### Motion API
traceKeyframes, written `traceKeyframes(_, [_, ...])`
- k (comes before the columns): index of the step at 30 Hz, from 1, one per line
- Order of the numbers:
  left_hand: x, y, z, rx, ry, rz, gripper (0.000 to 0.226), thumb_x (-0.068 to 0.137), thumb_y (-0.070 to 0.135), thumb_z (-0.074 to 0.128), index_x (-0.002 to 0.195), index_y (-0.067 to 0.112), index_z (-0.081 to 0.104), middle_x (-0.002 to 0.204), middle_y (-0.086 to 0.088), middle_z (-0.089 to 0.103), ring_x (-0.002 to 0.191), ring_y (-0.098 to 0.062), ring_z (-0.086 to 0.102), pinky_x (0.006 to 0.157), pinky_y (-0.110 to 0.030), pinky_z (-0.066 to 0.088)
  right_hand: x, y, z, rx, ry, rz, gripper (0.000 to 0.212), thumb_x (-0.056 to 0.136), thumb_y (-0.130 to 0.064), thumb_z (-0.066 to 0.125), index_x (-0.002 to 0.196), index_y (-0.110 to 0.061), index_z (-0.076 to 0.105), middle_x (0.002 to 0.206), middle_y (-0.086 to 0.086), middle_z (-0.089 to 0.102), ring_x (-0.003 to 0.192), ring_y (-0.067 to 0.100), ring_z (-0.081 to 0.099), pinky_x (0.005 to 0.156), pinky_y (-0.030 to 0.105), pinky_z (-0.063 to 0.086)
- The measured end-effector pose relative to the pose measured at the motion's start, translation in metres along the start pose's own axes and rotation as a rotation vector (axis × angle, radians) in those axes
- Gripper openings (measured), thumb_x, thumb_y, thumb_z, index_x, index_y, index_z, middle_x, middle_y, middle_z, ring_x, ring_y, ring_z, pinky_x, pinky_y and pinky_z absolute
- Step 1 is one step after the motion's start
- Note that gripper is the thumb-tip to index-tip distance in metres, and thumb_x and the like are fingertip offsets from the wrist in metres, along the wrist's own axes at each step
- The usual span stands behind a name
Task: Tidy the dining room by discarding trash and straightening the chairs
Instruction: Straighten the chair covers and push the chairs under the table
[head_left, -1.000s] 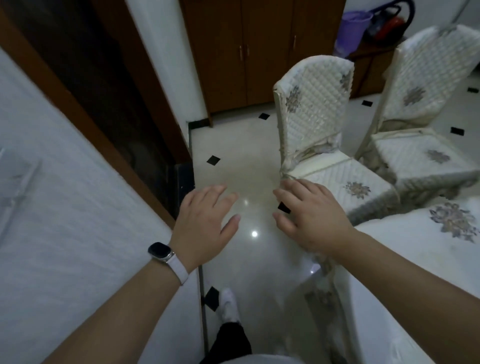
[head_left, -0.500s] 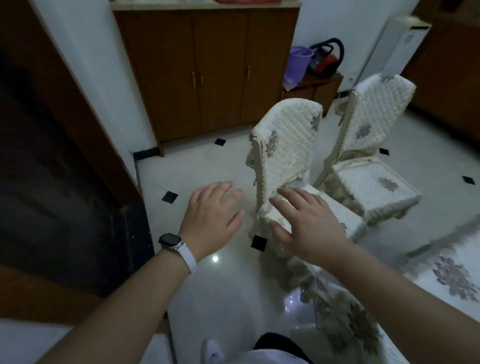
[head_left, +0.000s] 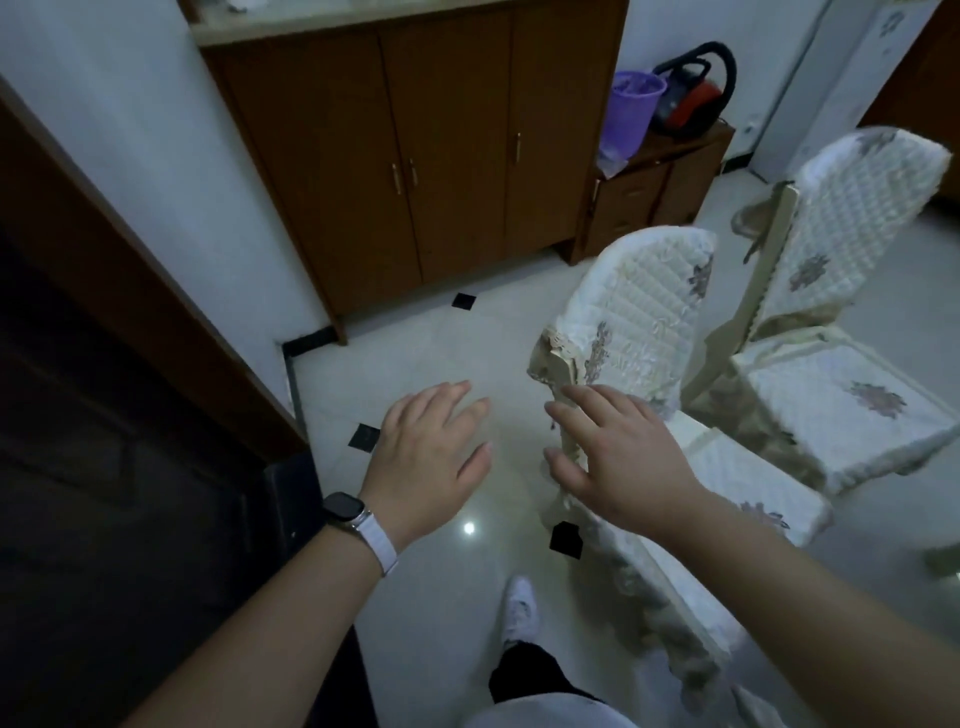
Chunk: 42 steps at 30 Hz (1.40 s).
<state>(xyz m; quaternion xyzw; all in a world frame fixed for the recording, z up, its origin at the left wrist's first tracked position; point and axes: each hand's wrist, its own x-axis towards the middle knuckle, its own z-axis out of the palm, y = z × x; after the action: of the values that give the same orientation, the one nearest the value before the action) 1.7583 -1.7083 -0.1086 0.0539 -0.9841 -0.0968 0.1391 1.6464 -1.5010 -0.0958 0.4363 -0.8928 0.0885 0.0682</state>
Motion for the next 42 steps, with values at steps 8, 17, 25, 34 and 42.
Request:
traceKeyframes(8, [0.106,-0.070,-0.023,0.108,0.041,-0.004,0.046,0.090,0.042,0.050,0.129,0.019,0.060,0.134,-0.007,0.057,0.121,-0.026,0.051,0.100,-0.045,0.041,0.155,0.029,-0.004,-0.007,0.001,-0.109,0.053,0.090,-0.052,0.041,0.129,-0.020,0.058,0.137,0.007,0.056,0.124,0.029,0.052,0.099,0.042,0.041])
traceKeyframes(17, [0.170,-0.164,-0.019,0.093,0.048,0.004,0.045,0.092,0.041,0.050,0.130,0.018,0.060,0.133,-0.007,0.057,0.122,-0.026,0.050,0.102,-0.044,0.038,0.254,0.031,0.022,-0.037,-0.045,-0.061,0.052,0.090,-0.053,0.041,0.127,-0.022,0.060,0.136,0.005,0.057,0.124,0.027,0.053,0.099,0.041,0.042])
traceKeyframes(25, [0.256,-0.287,-0.005,0.015,0.011,0.125,0.046,0.093,0.043,0.047,0.130,0.020,0.060,0.134,-0.006,0.056,0.123,-0.025,0.051,0.102,-0.042,0.037,0.364,0.002,0.051,-0.103,-0.036,0.054,0.052,0.090,-0.052,0.039,0.124,-0.019,0.061,0.134,0.007,0.059,0.121,0.030,0.055,0.098,0.041,0.044])
traceKeyframes(34, [0.360,-0.395,-0.005,-0.049,-0.050,0.299,0.045,0.093,0.044,0.046,0.130,0.021,0.059,0.136,-0.006,0.056,0.124,-0.025,0.050,0.105,-0.045,0.038,0.470,-0.032,0.064,-0.113,-0.002,0.271,0.052,0.090,-0.051,0.040,0.125,-0.019,0.061,0.134,0.006,0.059,0.122,0.030,0.055,0.099,0.042,0.044])
traceKeyframes(42, [0.460,-0.391,0.029,-0.132,-0.043,0.520,0.044,0.090,0.042,0.050,0.125,0.018,0.062,0.133,-0.009,0.058,0.121,-0.030,0.053,0.101,-0.045,0.040,0.491,0.026,0.081,-0.142,0.028,0.435,0.048,0.088,-0.050,0.042,0.118,-0.019,0.064,0.130,0.006,0.061,0.117,0.030,0.058,0.092,0.041,0.046])
